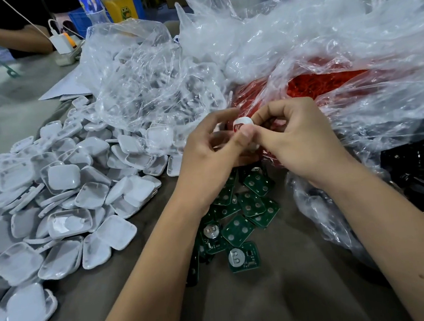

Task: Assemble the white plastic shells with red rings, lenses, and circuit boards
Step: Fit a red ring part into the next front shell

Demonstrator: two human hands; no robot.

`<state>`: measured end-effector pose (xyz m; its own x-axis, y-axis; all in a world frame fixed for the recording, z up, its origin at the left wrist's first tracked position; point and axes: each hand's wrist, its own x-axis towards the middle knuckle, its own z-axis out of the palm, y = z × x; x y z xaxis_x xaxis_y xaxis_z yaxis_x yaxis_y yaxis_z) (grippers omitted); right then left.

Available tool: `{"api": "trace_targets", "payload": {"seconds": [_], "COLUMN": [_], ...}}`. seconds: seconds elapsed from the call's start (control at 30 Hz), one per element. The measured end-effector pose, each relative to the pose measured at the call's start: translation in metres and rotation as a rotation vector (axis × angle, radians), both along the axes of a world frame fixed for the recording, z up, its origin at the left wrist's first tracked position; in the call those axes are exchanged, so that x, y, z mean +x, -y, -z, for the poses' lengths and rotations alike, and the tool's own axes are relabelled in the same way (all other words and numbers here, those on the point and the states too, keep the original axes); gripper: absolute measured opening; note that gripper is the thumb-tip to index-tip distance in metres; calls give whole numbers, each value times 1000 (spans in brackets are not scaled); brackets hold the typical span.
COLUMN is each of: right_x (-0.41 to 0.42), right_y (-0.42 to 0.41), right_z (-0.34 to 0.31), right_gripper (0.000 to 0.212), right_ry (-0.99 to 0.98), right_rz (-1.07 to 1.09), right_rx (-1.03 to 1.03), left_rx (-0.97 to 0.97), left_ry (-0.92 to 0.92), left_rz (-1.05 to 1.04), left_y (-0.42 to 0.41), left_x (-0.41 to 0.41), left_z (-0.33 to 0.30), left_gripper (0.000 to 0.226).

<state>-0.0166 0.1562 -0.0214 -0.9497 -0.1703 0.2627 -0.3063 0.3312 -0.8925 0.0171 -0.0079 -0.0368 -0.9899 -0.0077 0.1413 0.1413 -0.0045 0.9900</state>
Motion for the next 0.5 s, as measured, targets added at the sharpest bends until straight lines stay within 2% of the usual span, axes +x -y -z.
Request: {"api": "trace_targets", "payload": {"seconds": [0.1, 0.23, 0.27, 0.3, 0.37, 0.4, 0.5], "right_x": [1, 2, 2, 1, 0, 1, 3], "right_y": [-1, -2, -3, -3, -2, -2, -1], "right_z": [-2, -4, -4, -4, -6, -8, -7], "right_gripper": [15, 63, 66, 60, 26, 16, 55], "right_ry": [41, 195, 213, 214, 230, 254, 297], "right_rz": [-79, -227, -208, -184, -164, -184, -245], "right_rx": [-54, -200, -219, -216, -225, -224, -114], "left_rx": [-88, -98, -113, -115, -82, -43, 106], "left_ry": [-72, -65, -58, -50, -23, -1, 68], "left_rz": [77, 70, 41, 9, -49, -67, -135], "left_y": [5, 6, 5, 3, 4, 6, 10], "left_x": [1, 1, 0, -1, -3, -4, -6], "left_z": [-3, -2, -1, 0, -1, -1, -2], "left_gripper": [47, 46, 44, 42, 32, 25, 23]}}
